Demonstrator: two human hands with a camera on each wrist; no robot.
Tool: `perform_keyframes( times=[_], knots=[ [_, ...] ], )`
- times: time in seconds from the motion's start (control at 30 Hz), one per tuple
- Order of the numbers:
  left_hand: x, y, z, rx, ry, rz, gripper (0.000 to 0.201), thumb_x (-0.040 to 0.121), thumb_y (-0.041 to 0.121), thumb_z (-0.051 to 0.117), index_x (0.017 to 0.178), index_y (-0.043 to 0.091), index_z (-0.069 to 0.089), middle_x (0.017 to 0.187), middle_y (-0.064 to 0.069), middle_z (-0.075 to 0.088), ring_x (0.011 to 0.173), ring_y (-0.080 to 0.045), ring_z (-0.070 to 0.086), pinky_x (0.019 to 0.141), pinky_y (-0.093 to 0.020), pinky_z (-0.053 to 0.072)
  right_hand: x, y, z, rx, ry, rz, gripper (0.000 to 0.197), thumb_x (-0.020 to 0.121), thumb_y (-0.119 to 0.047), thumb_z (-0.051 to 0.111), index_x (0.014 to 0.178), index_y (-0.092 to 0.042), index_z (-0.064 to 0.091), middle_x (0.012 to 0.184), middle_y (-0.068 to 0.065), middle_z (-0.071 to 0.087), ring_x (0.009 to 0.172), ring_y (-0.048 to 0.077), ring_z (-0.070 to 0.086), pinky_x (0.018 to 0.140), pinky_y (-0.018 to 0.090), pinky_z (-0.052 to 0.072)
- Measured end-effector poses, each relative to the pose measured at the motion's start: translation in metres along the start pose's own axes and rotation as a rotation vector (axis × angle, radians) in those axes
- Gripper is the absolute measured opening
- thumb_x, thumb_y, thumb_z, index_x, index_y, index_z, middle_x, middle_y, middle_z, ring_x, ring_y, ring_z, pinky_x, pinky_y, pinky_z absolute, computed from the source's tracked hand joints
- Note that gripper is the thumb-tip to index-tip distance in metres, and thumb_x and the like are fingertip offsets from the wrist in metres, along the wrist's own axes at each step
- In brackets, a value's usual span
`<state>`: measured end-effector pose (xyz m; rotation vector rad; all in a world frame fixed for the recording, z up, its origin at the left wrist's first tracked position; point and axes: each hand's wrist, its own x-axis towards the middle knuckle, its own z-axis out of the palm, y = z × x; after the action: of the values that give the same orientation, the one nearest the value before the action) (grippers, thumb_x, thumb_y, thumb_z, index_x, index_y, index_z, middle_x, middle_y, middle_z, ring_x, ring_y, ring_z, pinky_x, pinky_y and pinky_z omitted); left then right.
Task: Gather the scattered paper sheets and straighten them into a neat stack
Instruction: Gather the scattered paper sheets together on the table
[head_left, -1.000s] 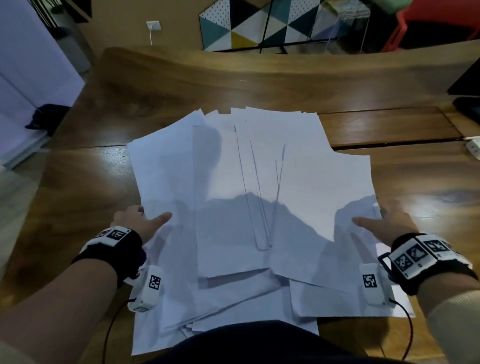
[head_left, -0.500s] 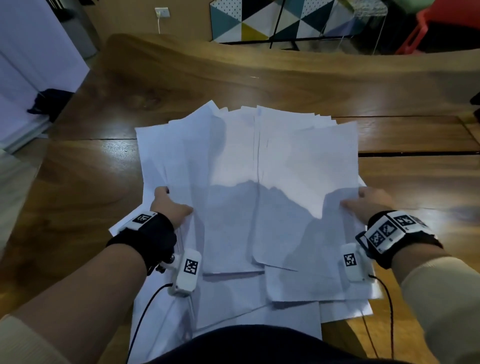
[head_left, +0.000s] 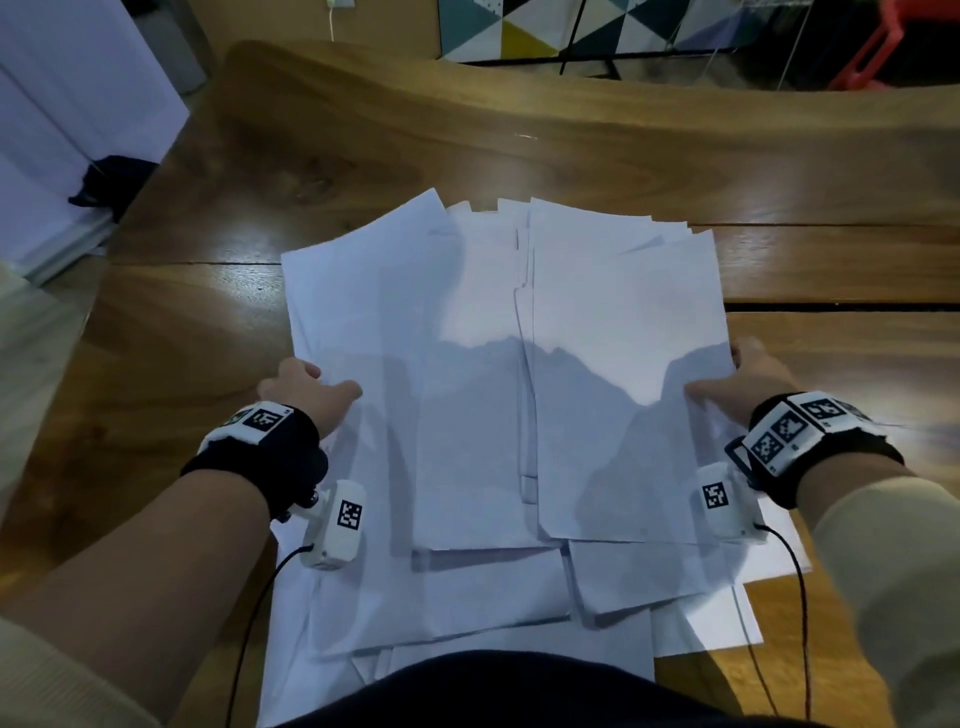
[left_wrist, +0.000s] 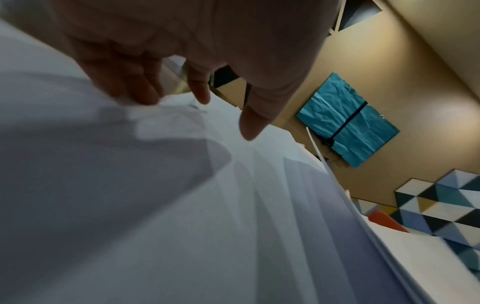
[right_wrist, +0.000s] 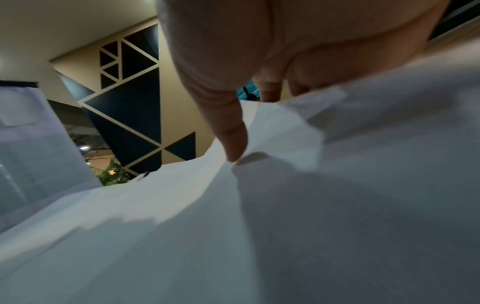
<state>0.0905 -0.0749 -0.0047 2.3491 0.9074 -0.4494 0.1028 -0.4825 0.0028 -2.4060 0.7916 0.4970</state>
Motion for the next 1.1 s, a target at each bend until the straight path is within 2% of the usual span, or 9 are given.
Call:
perform_keyframes(
  times=[0.13, 0.23, 0.33, 0.4, 0.63, 0.73, 0.87, 0.93, 1.1],
  knots=[
    [-0.011, 0.01, 0.01, -0.059, -0.135, 0.201, 0.052, 0.081, 0.033, 0.063, 0.122, 0.011, 0.04, 0.133, -0.018, 0.046, 0.103, -0.027, 0.047, 0.087, -0.034, 0.039, -0.001, -0.008, 0.011, 0.172, -0.006, -0.016, 0.08, 0.065, -0.023, 0.081, 0.132, -0.006, 0.041, 0.128, 0.016, 0.056, 0.112, 0.034, 0.055, 0.09, 0.039, 0.046],
    [-0.011, 0.01, 0.011, -0.114, -0.124, 0.261, 0.057, 0.079, 0.029, 0.067, 0.125, 0.014, 0.038, 0.136, -0.017, 0.044, 0.111, -0.029, 0.049, 0.092, -0.038, 0.041, -0.003, -0.005, 0.013, 0.129, -0.074, -0.015, 0.058, 0.069, -0.027, 0.079, 0.116, -0.002, 0.057, 0.11, 0.016, 0.064, 0.096, 0.031, 0.06, 0.083, 0.036, 0.049],
    [-0.006, 0.006, 0.005, 0.012, 0.04, 0.167, 0.077, 0.071, 0.037, 0.072, 0.134, 0.013, 0.035, 0.139, -0.019, 0.043, 0.124, -0.037, 0.045, 0.103, -0.046, 0.04, -0.004, -0.004, 0.011, 0.19, -0.076, -0.042, 0.042, 0.078, -0.018, 0.072, 0.115, -0.004, 0.06, 0.102, 0.015, 0.065, 0.083, 0.027, 0.059, 0.073, 0.033, 0.047],
    [-0.006, 0.004, 0.004, 0.106, 0.028, 0.077, 0.084, 0.071, 0.045, 0.068, 0.138, 0.011, 0.03, 0.142, -0.02, 0.039, 0.126, -0.039, 0.042, 0.104, -0.048, 0.038, -0.003, -0.006, 0.013, 0.193, -0.039, -0.052, 0.04, 0.081, -0.02, 0.068, 0.116, -0.005, 0.059, 0.101, 0.013, 0.064, 0.079, 0.026, 0.057, 0.069, 0.031, 0.044],
    [-0.017, 0.012, 0.024, -0.065, -0.184, 0.312, 0.07, 0.077, 0.031, 0.068, 0.134, 0.011, 0.033, 0.134, -0.011, 0.05, 0.121, -0.03, 0.049, 0.099, -0.034, 0.038, -0.008, -0.026, 0.035, 0.255, -0.076, -0.094, 0.022, 0.084, -0.029, 0.06, 0.099, -0.012, 0.058, 0.103, 0.013, 0.063, 0.092, 0.031, 0.06, 0.073, 0.033, 0.045],
    [-0.015, 0.004, 0.01, -0.076, -0.117, 0.342, 0.063, 0.082, 0.028, 0.063, 0.137, 0.015, 0.034, 0.139, -0.013, 0.048, 0.126, -0.03, 0.046, 0.102, -0.036, 0.035, -0.009, -0.022, 0.032, 0.253, -0.043, -0.068, 0.039, 0.084, -0.03, 0.06, 0.114, -0.005, 0.057, 0.121, 0.015, 0.061, 0.108, 0.034, 0.058, 0.088, 0.039, 0.049],
    [-0.003, -0.024, -0.015, 0.187, -0.13, 0.213, 0.043, 0.082, 0.035, 0.061, 0.118, 0.012, 0.054, 0.124, -0.015, 0.06, 0.109, -0.03, 0.057, 0.091, -0.034, 0.043, -0.013, -0.012, 0.028, 0.207, -0.008, -0.029, 0.051, 0.087, -0.031, 0.057, 0.131, -0.006, 0.048, 0.133, 0.017, 0.053, 0.118, 0.036, 0.051, 0.098, 0.042, 0.043],
    [-0.001, -0.031, -0.021, 0.247, -0.195, 0.227, 0.024, 0.082, 0.03, 0.062, 0.096, 0.011, 0.062, 0.109, -0.014, 0.066, 0.093, -0.028, 0.059, 0.079, -0.031, 0.043, -0.015, -0.01, 0.029, 0.21, -0.024, -0.033, 0.049, 0.086, -0.032, 0.059, 0.126, -0.004, 0.052, 0.123, 0.014, 0.059, 0.109, 0.034, 0.055, 0.091, 0.041, 0.047],
    [-0.004, -0.021, -0.023, -0.212, 0.003, 0.316, 0.004, 0.084, 0.014, 0.061, 0.087, 0.012, 0.059, 0.09, -0.012, 0.062, 0.081, -0.022, 0.055, 0.071, -0.028, 0.04, -0.022, -0.012, 0.028, 0.236, -0.048, -0.059, 0.037, 0.084, -0.029, 0.062, 0.113, -0.006, 0.06, 0.107, 0.015, 0.065, 0.096, 0.033, 0.06, 0.084, 0.04, 0.051]
  ],
)
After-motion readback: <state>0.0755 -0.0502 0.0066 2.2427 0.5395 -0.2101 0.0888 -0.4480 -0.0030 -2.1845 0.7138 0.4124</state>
